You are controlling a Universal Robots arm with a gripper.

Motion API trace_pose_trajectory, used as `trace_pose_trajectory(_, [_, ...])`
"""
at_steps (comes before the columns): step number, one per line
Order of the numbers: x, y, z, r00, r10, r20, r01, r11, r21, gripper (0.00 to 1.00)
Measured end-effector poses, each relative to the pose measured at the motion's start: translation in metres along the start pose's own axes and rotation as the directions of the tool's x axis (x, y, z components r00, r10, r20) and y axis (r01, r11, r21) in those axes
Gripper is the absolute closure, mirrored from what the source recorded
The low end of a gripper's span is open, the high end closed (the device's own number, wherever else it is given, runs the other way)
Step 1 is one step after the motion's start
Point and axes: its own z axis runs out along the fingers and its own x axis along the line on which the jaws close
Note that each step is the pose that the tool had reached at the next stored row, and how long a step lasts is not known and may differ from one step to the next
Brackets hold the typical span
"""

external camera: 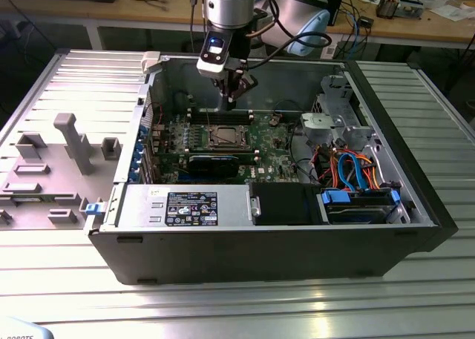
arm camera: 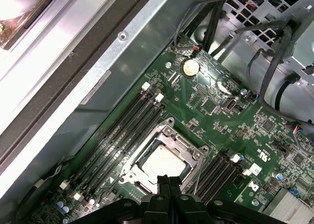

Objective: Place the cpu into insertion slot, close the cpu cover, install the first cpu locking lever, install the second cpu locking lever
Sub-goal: 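Install the first cpu locking lever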

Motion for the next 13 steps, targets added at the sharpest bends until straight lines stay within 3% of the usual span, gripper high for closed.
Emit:
trace_pose_trajectory(10, [0.0000, 0.0000, 0.0000, 1.0000, -0.001, 0.0000, 0.001, 1.0000, 0.0000, 0.89])
trace_pose_trajectory(13, [0.0000, 0.0000, 0.0000, 0.9998, -0.020, -0.0004, 0.020, 0.9998, -0.0008, 0.89])
